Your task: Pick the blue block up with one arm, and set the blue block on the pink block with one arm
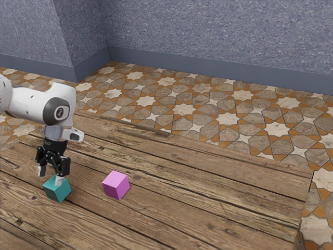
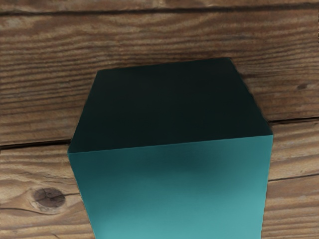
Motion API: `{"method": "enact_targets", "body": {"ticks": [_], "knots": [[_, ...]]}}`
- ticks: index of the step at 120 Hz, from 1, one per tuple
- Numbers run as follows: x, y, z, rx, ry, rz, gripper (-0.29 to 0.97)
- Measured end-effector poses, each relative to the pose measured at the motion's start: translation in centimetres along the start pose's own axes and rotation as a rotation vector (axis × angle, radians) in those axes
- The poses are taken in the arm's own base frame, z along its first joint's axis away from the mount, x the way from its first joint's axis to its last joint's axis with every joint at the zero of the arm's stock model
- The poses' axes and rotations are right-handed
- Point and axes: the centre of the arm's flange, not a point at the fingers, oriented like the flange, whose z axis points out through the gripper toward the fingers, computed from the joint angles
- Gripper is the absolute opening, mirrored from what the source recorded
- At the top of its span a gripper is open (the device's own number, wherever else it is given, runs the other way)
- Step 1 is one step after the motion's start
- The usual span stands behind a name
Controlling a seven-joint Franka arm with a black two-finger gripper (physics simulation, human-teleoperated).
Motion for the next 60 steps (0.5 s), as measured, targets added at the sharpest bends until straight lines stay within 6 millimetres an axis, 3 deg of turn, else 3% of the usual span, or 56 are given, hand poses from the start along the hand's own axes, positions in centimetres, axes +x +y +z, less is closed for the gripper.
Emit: {"method": "enact_targets", "body": {"ticks": [60], "knots": [[2.6,0.1,2.4,-0.019,-0.016,0.028,0.68]]}}
